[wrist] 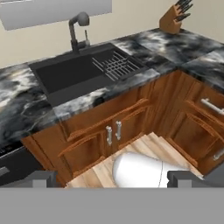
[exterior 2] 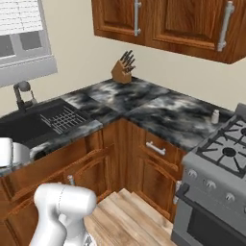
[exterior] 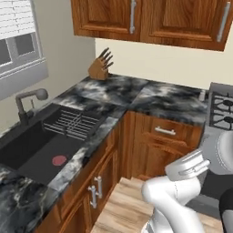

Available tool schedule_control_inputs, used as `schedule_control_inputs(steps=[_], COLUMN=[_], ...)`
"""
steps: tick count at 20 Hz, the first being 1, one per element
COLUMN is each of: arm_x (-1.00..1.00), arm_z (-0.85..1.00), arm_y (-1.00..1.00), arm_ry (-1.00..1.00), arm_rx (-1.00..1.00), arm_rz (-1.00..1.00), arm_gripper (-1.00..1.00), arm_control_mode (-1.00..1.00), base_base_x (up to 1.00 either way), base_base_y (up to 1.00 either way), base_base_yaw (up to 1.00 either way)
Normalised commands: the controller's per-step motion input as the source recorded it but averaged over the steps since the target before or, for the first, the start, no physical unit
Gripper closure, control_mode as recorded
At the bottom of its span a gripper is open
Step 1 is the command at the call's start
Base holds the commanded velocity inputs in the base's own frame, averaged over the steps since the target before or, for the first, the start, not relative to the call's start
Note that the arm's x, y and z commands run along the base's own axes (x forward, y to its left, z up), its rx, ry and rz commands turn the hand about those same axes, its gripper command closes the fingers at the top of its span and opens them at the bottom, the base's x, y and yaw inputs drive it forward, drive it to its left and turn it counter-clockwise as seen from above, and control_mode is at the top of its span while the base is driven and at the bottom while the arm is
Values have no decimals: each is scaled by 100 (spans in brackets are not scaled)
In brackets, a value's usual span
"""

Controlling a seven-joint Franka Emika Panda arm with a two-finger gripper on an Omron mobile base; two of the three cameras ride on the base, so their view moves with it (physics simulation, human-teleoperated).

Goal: Collect the turmeric, ketchup, and shaker from the cabinet and place them next to the stove.

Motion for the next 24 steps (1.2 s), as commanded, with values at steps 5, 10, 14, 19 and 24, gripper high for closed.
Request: schedule_control_inputs(steps=[5, 10, 14, 19, 24], arm_x=[0, 0, 0, 0, 0], arm_z=[0, 0, 0, 0, 0], arm_y=[0, 0, 0, 0, 0], arm_ry=[0, 0, 0, 0, 0], arm_rx=[0, 0, 0, 0, 0], arm_rz=[0, 0, 0, 0, 0], arm_gripper=[-100, -100, -100, -100, -100], arm_control_mode=[100, 100, 100, 100, 100], base_base_x=[-46, -49, -35, -5, 26], base_base_y=[93, 100, 100, 64, 19], base_base_yaw=[33, 30, 29, 38, 48])
